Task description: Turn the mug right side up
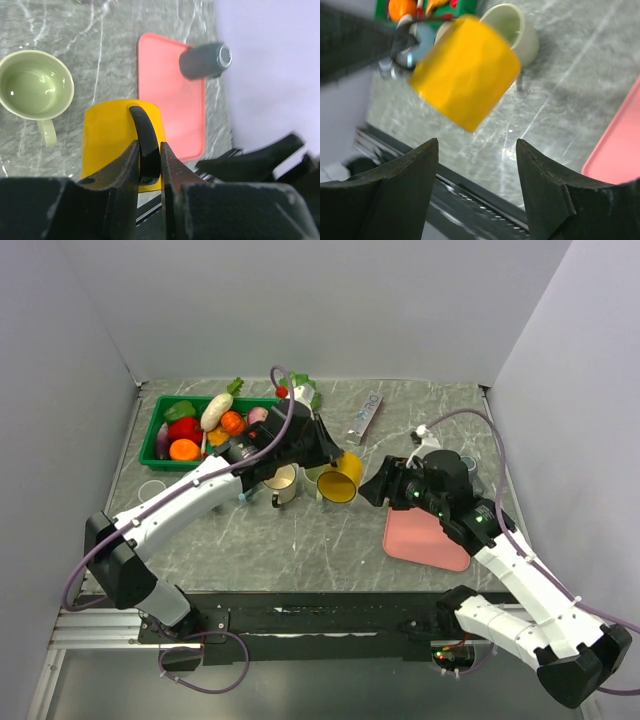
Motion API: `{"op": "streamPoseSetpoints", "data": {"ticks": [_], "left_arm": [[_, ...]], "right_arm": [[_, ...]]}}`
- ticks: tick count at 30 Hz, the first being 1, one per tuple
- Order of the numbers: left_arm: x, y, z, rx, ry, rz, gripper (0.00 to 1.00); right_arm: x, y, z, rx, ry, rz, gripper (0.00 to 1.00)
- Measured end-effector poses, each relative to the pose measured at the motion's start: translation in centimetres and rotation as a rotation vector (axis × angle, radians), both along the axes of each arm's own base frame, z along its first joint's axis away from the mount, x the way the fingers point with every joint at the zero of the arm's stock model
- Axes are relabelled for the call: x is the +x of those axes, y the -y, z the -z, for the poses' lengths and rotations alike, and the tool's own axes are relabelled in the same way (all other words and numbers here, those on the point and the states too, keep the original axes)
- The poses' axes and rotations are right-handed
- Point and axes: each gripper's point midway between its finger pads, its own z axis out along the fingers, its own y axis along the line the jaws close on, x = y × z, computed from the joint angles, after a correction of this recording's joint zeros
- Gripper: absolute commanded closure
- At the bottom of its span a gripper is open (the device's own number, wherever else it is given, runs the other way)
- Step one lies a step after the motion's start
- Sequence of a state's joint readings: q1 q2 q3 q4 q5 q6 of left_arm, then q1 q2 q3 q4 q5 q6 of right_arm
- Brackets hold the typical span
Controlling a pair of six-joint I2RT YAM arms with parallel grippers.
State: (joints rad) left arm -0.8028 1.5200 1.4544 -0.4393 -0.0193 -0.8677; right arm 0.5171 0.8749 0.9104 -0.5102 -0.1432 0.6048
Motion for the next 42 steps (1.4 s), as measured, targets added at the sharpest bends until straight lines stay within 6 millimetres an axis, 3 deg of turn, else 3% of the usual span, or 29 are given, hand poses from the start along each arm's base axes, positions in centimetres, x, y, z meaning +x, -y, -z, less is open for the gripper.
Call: {"op": "streamPoseSetpoints", "data": {"ticks": [3,9,15,26,29,30,31,35,38,39,41,42], "left_arm": [[0.4,-0.5,-0.6,-0.022,-0.030,-0.056,0.99],[0.2,-1.1,0.2,-0.042,-0.118,-0.139,0.99],[0.5,-1.8,0.7,-0.070,-0.193,-0.227,0.99],[0.9,-3.0,0.5,-0.146,-0.284,-0.339,0.99],[1.2,-3.1,0.2,-0.172,-0.295,-0.359,0.99],[1.3,-3.1,0.0,-0.188,-0.299,-0.368,0.99],[1.5,-3.0,-0.2,-0.200,-0.298,-0.371,0.99],[1.5,-2.7,-0.5,-0.238,-0.301,-0.368,0.99],[1.5,-2.5,-0.2,-0.245,-0.298,-0.349,0.89],[1.5,-2.5,-0.2,-0.242,-0.298,-0.344,0.76],[1.4,-2.4,-0.2,-0.235,-0.289,-0.333,0.63],[1.4,-2.5,-0.2,-0.233,-0.282,-0.329,0.51]], "right_arm": [[-0.2,-1.0,-0.3,-0.062,0.086,-0.092,0.28],[0.5,-3.2,-1.1,-0.161,0.203,-0.207,0.28],[1.5,-5.1,-0.7,-0.260,0.264,-0.234,0.36],[4.4,-4.6,0.5,-0.413,0.315,-0.089,0.65],[4.8,-4.6,0.8,-0.434,0.320,-0.077,0.85],[4.8,-4.7,1.0,-0.440,0.319,-0.081,0.97],[4.8,-4.9,1.2,-0.445,0.317,-0.090,1.00],[4.8,-5.4,2.0,-0.468,0.309,-0.109,1.00],[4.8,-5.1,2.1,-0.506,0.324,-0.132,1.00],[4.9,-4.9,2.2,-0.522,0.330,-0.143,1.00],[5.1,-4.5,2.1,-0.543,0.344,-0.183,1.00],[5.2,-4.4,1.9,-0.544,0.348,-0.200,1.00]]}}
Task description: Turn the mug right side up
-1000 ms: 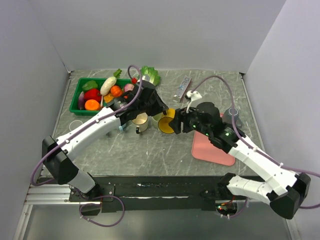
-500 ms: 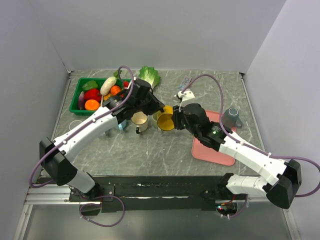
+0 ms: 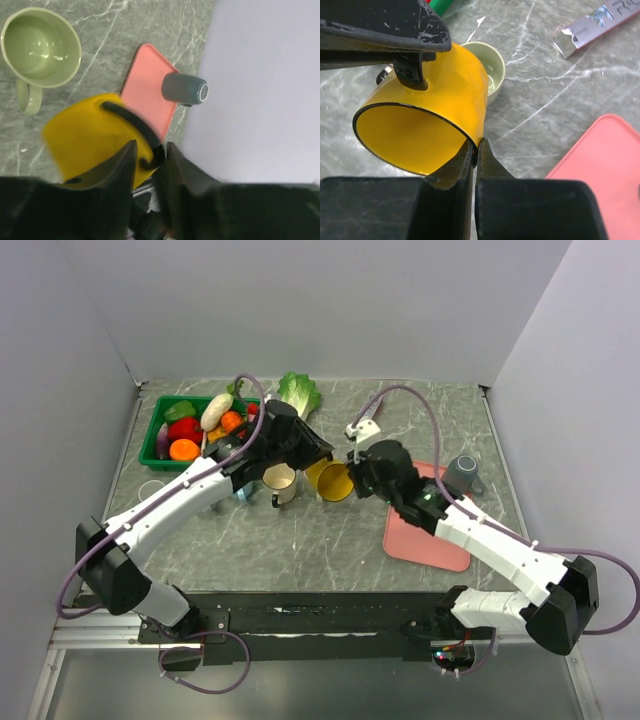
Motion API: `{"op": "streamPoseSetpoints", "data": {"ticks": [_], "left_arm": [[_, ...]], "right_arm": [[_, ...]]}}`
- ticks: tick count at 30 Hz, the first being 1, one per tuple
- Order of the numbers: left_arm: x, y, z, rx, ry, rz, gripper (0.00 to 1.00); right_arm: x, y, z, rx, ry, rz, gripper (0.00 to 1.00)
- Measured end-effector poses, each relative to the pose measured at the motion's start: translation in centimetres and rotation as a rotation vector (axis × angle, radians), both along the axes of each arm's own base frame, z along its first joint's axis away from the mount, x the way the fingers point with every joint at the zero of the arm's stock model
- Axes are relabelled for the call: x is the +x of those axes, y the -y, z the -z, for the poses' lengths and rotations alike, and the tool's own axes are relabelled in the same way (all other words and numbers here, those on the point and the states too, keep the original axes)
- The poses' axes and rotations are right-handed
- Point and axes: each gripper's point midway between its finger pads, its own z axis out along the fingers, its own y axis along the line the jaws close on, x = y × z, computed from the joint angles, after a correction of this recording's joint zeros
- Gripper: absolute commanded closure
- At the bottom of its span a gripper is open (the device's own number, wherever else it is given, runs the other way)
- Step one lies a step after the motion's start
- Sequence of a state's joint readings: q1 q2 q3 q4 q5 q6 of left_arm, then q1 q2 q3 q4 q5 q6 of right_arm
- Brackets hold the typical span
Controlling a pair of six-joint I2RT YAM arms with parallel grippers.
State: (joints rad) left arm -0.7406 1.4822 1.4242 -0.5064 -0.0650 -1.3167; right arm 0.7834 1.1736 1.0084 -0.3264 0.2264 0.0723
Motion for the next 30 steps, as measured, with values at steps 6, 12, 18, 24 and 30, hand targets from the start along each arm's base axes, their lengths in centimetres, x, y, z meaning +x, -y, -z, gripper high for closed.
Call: {"op": "streamPoseSetpoints", "data": {"ticks": [6,12,18,24,30], "left_arm": [[-1.9,-1.4,-0.5,0.017,0.081,0.065,0.26],[-2.0,-1.9,-1.9,0.105,0.260,0.167,0.11],[-2.7,-2.4,-1.4,0.226,0.406,0.303,0.09],[-3.4,-2.6,1.2,0.295,0.450,0.393,0.07],[-3.7,-2.9,2.7,0.342,0.461,0.439,0.07]], "right_arm": [[1.2,3.9,-1.6,-0.040,-0.017,-0.046,1.00],[-0.7,4.0,-4.1,-0.068,-0.042,-0.196,1.00],[-1.8,4.6,-3.7,-0.124,-0.124,-0.264,1.00],[-1.6,6.3,0.9,-0.256,-0.283,-0.267,1.00],[-0.3,6.8,3.7,-0.339,-0.341,-0.285,1.00]]}}
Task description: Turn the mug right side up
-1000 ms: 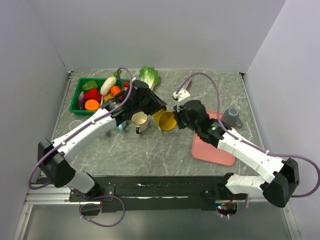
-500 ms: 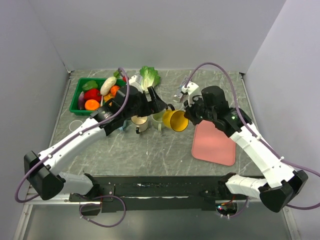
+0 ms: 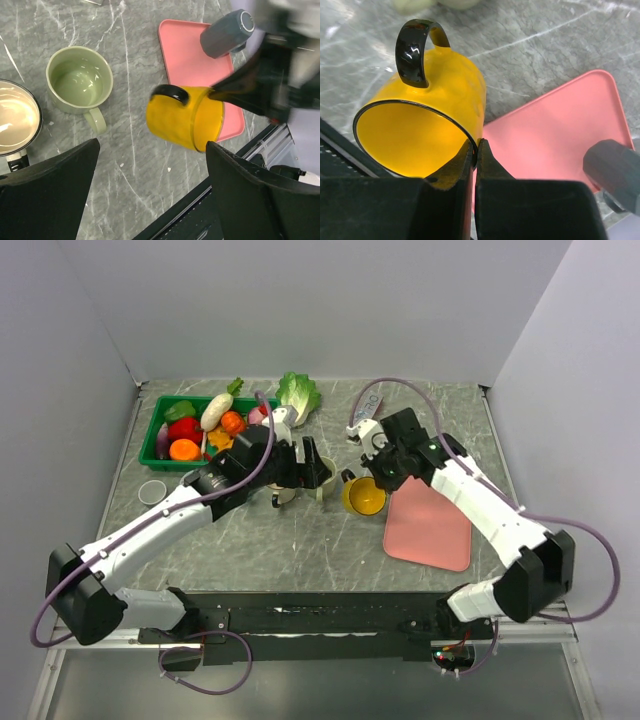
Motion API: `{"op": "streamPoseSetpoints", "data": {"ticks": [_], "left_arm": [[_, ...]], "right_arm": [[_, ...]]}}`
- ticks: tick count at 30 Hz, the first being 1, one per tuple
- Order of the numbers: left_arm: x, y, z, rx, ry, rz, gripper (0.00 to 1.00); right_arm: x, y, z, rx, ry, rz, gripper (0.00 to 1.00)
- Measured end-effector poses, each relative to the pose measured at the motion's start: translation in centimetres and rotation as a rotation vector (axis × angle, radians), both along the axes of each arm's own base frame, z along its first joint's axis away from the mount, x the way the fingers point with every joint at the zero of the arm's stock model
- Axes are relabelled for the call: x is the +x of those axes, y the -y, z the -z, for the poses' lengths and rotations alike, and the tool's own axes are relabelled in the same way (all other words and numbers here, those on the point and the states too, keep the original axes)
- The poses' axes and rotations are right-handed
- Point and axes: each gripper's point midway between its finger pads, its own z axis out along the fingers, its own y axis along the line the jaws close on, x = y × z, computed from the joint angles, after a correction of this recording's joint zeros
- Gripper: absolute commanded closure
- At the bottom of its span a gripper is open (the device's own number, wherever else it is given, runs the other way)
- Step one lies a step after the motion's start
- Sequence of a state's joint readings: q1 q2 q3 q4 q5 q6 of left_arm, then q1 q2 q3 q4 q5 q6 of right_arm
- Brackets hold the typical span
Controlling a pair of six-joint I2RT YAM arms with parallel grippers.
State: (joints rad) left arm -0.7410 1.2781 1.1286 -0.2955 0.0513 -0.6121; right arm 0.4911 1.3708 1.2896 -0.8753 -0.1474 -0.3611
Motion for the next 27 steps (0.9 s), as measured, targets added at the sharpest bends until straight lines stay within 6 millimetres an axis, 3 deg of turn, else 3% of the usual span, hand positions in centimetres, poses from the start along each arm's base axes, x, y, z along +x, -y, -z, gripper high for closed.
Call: {"op": "streamPoseSetpoints", "data": {"ticks": [9,20,22,27], "left_arm": [[-0.7,-0.6,-0.2,0.010,0.029,0.022,0.05],[-1.0,-1.1,0.2,0.035,0.049,0.036,0.07],[-1.0,-1.1,0.3,0.037,0.048,0.036,0.07],[-1.1,-1.2,0.8,0.044,0.040,0.037,0.06]], "right_arm": [[3.4,0.8,6.5,-0.166,-0.084,0.016,1.00],[7.3,-0.7,7.8,-0.186,-0.060,0.000,1.00],[8.2,-0.9,8.4,-0.204,-0.069,0.001,0.95],[8.6,-0.9,8.6,-0.220,-0.086,0.001,0.68]]}}
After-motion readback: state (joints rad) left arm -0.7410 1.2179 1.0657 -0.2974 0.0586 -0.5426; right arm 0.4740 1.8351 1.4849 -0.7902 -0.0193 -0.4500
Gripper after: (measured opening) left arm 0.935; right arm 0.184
